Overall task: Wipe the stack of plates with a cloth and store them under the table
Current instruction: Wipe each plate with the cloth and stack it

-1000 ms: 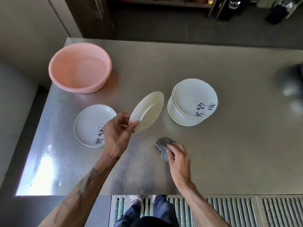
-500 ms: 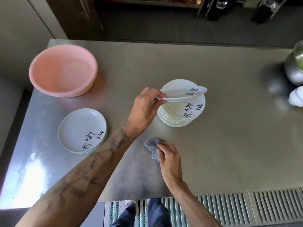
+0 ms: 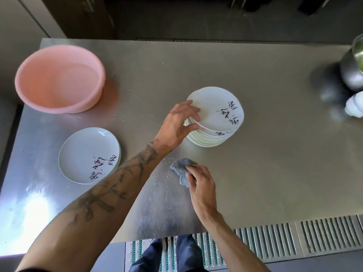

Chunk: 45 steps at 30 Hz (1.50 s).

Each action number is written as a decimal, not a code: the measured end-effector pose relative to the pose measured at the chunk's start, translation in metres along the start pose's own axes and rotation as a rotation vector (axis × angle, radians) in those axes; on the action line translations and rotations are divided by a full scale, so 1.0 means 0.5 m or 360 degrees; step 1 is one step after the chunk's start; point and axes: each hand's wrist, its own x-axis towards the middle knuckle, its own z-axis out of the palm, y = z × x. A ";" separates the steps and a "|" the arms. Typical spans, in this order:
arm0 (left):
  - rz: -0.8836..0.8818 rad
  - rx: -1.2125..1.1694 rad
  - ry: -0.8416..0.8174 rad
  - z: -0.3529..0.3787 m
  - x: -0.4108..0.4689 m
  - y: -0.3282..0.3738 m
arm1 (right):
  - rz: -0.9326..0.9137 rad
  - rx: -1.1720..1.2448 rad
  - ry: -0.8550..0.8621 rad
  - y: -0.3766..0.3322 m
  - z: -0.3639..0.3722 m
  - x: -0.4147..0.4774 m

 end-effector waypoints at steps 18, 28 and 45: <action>-0.0352 0.0188 0.0343 -0.083 -0.151 -0.086 | 0.0001 0.0066 -0.0030 -0.014 0.007 -0.006; -0.1234 0.1045 0.0255 -0.361 -0.387 -0.245 | -0.0093 0.0037 -0.0093 -0.023 0.038 -0.013; -0.1670 0.0481 0.0571 -0.397 -0.365 -0.280 | -0.0114 0.0027 -0.0087 -0.037 0.039 -0.041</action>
